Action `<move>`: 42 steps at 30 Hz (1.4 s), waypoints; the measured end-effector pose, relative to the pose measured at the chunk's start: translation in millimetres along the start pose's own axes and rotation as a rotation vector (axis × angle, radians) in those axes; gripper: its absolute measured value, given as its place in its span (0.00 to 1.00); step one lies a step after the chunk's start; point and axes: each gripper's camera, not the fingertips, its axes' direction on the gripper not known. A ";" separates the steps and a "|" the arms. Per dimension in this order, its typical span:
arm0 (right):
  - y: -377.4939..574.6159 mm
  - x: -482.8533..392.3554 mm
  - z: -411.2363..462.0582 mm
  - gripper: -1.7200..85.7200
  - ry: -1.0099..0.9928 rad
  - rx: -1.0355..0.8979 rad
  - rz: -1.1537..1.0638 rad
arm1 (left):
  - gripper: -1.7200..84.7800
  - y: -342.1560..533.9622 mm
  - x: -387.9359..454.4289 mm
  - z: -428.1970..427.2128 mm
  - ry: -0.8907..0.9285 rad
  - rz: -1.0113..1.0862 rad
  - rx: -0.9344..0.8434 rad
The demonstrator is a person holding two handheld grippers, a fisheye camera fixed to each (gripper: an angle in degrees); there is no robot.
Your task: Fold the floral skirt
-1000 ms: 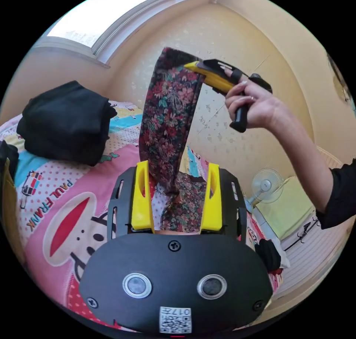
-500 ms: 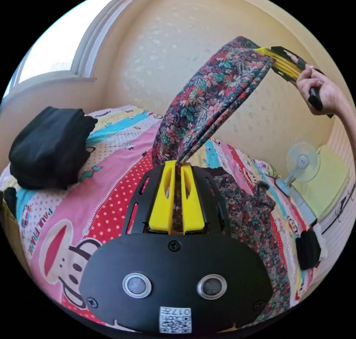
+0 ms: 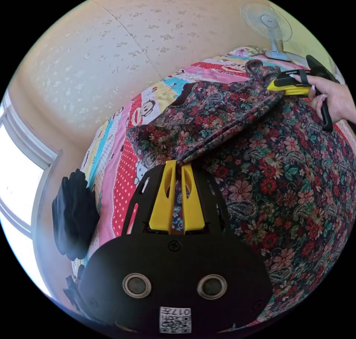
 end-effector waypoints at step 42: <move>-69.0 -241.4 277.2 0.07 -0.018 -0.615 -0.667 | 0.06 48.5 -157.5 -20.0 0.070 -0.218 -0.074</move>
